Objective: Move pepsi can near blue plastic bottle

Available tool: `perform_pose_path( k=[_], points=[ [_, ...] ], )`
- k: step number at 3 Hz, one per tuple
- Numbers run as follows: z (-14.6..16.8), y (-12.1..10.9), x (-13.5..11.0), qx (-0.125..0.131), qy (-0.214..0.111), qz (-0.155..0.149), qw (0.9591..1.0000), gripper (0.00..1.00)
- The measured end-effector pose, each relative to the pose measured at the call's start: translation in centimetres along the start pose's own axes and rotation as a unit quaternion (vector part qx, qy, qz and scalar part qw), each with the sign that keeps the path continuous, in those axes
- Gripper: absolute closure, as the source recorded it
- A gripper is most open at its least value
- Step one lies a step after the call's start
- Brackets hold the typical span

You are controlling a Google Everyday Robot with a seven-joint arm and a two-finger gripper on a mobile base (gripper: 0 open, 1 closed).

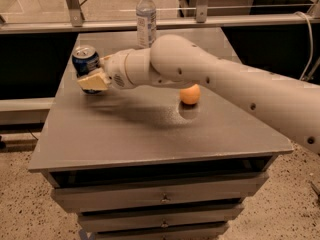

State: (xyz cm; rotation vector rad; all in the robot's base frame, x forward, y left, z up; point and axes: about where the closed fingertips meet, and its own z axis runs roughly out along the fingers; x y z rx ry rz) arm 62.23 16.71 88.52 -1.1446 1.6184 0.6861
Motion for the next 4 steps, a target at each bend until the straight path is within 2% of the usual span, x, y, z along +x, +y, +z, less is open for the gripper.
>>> perform_pose_path(
  k=[1, 2, 3, 4],
  points=[
    [-6.2, -2.6, 0.3, 0.017, -0.002, -0.003, 0.9999, 1.00],
    [-6.2, -2.6, 0.3, 0.017, -0.002, -0.003, 0.9999, 1.00],
    [-7.7, -4.3, -0.1, 0.044, 0.006, -0.019, 0.9988, 1.00],
    [-11.1, -8.2, -1.0, 0.091, 0.019, -0.045, 0.9947, 1.00]
  ],
)
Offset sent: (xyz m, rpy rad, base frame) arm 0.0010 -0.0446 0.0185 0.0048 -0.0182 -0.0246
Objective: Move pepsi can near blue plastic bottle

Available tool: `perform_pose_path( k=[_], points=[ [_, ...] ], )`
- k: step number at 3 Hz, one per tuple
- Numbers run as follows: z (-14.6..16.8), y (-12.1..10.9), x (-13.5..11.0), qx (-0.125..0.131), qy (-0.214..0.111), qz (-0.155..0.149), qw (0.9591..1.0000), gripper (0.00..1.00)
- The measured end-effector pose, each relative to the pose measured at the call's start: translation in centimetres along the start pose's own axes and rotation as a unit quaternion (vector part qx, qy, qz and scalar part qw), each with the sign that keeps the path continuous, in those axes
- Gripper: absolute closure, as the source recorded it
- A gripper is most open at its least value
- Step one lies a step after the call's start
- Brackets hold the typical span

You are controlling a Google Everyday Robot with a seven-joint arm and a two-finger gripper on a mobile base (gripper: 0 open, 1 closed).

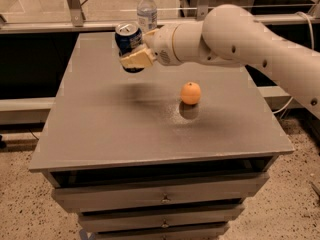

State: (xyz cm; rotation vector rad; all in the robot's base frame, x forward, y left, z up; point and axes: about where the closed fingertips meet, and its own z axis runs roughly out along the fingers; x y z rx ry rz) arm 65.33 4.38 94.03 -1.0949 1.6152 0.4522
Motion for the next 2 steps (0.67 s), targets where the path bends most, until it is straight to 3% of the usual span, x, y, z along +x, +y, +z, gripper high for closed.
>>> perform_pose_path(
  k=[1, 2],
  points=[
    [-1.6, -3.7, 0.1, 0.029, 0.014, -0.015, 0.9994, 1.00],
    [-1.9, -8.3, 1.8, 0.050, 0.029, -0.017, 0.9982, 1.00]
  ],
)
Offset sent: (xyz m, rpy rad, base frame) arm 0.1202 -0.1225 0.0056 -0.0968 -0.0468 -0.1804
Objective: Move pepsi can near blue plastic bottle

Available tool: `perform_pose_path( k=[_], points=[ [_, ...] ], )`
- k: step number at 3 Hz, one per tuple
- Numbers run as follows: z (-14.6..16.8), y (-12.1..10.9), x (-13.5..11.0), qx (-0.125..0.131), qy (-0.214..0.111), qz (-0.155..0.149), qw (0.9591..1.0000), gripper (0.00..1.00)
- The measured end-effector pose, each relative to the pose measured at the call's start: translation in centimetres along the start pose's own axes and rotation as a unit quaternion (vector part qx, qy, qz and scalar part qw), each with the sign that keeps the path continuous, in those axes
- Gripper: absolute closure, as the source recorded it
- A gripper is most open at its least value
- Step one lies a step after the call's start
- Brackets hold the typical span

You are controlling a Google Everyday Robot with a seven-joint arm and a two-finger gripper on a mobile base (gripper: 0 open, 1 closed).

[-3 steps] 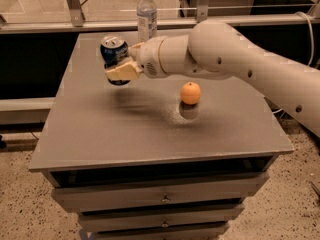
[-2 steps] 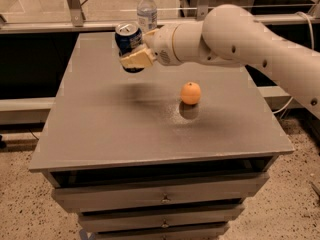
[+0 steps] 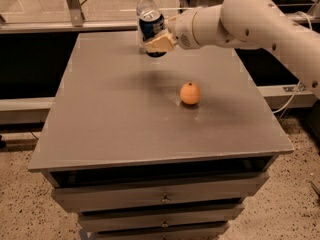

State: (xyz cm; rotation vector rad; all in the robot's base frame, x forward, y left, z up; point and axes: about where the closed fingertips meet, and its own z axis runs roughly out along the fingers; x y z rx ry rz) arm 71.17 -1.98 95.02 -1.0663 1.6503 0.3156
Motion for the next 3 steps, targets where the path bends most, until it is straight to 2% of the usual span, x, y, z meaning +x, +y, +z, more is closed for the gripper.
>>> perform_pose_path(
  k=[1, 2, 3],
  points=[
    [1.6, -5.5, 3.2, 0.028, 0.013, 0.010, 0.9995, 1.00],
    [2.9, -7.9, 5.1, 0.041, 0.015, 0.017, 0.9989, 1.00],
    [4.4, -9.5, 6.5, 0.051, 0.014, 0.011, 0.9985, 0.83]
  ],
)
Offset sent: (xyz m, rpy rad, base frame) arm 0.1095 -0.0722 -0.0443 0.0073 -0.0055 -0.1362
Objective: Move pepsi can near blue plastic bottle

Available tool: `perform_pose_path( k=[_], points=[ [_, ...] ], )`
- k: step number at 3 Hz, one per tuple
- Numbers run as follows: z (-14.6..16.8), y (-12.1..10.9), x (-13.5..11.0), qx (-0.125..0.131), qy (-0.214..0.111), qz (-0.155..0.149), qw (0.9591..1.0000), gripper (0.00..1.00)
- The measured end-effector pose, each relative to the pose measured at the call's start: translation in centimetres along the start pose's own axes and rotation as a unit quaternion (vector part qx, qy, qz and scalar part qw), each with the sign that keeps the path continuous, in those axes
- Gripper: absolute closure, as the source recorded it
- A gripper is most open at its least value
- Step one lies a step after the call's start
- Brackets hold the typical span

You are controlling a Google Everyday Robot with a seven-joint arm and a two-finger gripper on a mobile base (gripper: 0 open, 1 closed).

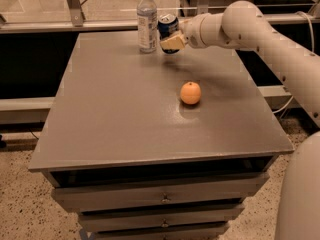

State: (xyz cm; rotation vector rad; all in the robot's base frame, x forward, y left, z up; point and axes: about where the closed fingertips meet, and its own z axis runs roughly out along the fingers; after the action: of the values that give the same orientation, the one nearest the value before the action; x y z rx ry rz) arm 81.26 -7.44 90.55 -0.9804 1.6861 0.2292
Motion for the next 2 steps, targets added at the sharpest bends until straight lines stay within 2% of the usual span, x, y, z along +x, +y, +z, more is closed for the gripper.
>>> perform_pose_path(
  k=[2],
  points=[
    [2.7, -0.8, 1.9, 0.001, 0.000, 0.003, 1.0000, 0.36]
  ],
)
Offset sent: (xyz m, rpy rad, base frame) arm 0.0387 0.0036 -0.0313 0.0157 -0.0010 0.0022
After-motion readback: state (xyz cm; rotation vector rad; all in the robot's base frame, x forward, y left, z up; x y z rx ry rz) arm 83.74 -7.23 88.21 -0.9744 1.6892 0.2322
